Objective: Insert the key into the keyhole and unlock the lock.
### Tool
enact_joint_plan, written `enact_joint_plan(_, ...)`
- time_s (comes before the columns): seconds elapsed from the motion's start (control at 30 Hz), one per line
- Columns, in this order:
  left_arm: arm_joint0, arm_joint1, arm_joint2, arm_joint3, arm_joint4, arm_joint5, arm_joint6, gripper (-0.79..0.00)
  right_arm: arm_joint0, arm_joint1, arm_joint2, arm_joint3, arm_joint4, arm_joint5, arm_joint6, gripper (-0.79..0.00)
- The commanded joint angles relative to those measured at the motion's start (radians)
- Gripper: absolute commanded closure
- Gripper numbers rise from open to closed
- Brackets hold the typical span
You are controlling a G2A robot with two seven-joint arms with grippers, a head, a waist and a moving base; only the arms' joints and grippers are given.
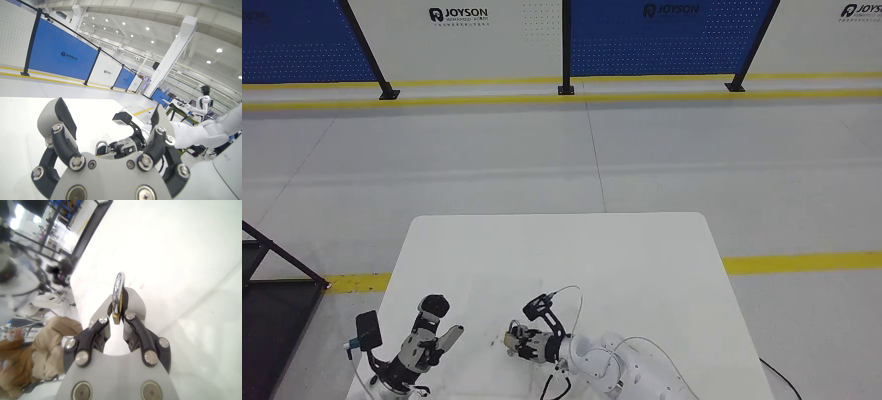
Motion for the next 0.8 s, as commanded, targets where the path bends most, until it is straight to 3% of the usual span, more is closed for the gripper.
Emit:
enact_joint_plan(0.0,-0.005,-0.002,0.007,-0.001,0.006,0.007,-0.004,-0.785,0.0,0.0,-0.002,-0.002,-0.006,0.0,-0.003,-0.785)
enact_joint_plan(0.43,-0.013,-0.008,0.013,-0.014,0.02,0.046,-0.022,-0.785,-0.046,0.044,0.057,-0.17,-0.201,0.108,0.042,-0.785)
enact_joint_plan(0.67,-0.014,-0.011,0.014,-0.006,-0.009,0.061,-0.038,-0.785,-0.229,0.125,0.22,-0.472,-0.366,0.087,0.061,-0.785)
enact_joint_plan(0.77,-0.014,-0.011,0.015,-0.004,-0.013,0.063,-0.041,-0.785,-0.361,0.163,0.324,-0.662,-0.451,0.055,-0.01,-0.785)
